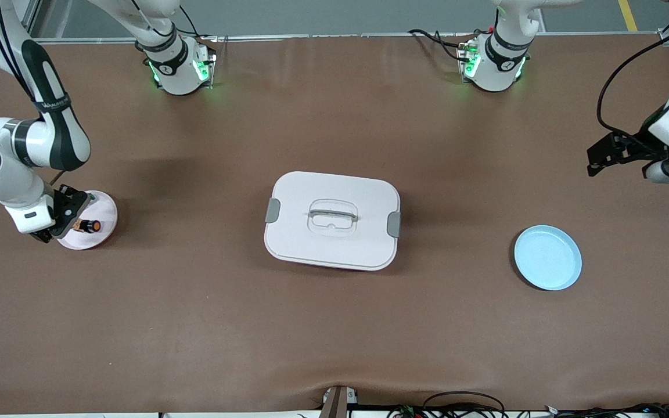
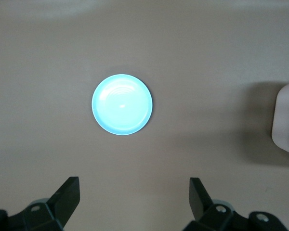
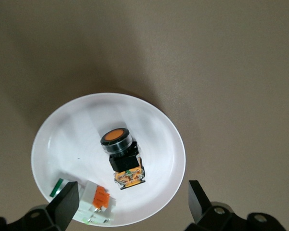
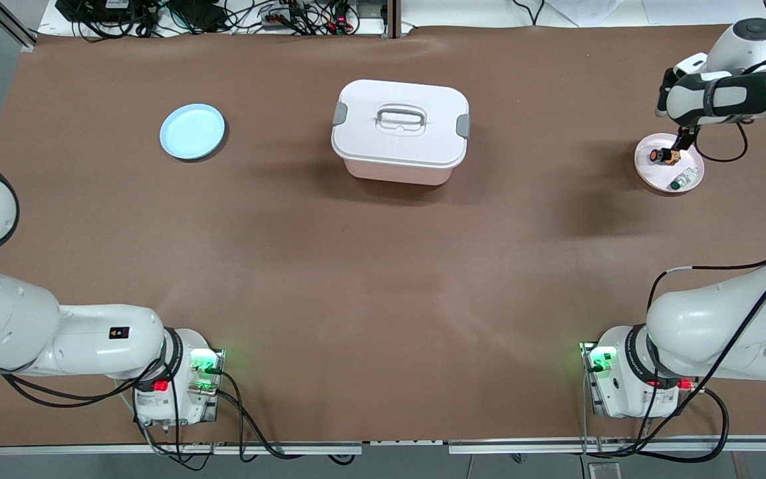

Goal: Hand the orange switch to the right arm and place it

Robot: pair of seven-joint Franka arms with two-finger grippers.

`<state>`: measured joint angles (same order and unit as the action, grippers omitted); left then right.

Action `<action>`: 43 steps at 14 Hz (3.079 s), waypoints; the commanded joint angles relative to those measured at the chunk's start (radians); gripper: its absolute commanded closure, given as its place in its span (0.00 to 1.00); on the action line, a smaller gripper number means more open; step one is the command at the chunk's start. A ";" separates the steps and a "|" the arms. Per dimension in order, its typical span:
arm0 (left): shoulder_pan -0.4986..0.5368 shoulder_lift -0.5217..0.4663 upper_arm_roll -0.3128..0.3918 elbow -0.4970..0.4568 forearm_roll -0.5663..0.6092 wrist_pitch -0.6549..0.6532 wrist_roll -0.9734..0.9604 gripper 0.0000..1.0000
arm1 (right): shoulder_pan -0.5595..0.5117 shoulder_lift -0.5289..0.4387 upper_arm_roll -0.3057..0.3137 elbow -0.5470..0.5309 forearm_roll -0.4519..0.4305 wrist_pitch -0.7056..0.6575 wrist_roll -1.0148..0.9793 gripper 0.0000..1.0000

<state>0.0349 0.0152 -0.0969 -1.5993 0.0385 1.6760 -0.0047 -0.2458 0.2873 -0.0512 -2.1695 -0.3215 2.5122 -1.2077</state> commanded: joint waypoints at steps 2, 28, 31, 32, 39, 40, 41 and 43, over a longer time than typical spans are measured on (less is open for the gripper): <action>0.007 -0.001 -0.006 0.051 -0.012 0.001 -0.014 0.00 | 0.042 -0.083 0.007 -0.006 0.070 -0.102 0.097 0.00; 0.028 0.005 -0.015 0.039 -0.074 -0.001 -0.024 0.00 | 0.313 -0.175 0.007 0.523 0.299 -0.877 1.175 0.00; 0.028 0.005 -0.015 0.039 -0.074 -0.001 -0.023 0.00 | 0.318 -0.166 0.007 0.594 0.300 -0.911 1.198 0.00; 0.026 0.005 -0.015 0.041 -0.074 -0.001 -0.024 0.00 | 0.322 -0.166 0.007 0.608 0.300 -0.911 1.223 0.00; 0.026 0.005 -0.015 0.041 -0.075 -0.001 -0.023 0.00 | 0.316 -0.166 0.005 0.659 0.309 -0.929 1.269 0.00; 0.026 0.005 -0.015 0.041 -0.075 -0.001 -0.023 0.00 | 0.319 -0.166 0.005 0.668 0.309 -0.956 1.272 0.00; 0.025 0.005 -0.015 0.042 -0.075 -0.001 -0.023 0.00 | 0.318 -0.166 0.005 0.672 0.311 -0.977 1.274 0.00; 0.023 0.005 -0.017 0.044 -0.075 -0.001 -0.024 0.00 | 0.316 -0.177 0.004 0.672 0.318 -1.004 1.286 0.00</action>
<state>0.0561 0.0233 -0.1069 -1.5636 -0.0244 1.6807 -0.0197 0.0647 0.1087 -0.0385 -1.5253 -0.0258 1.5414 0.0573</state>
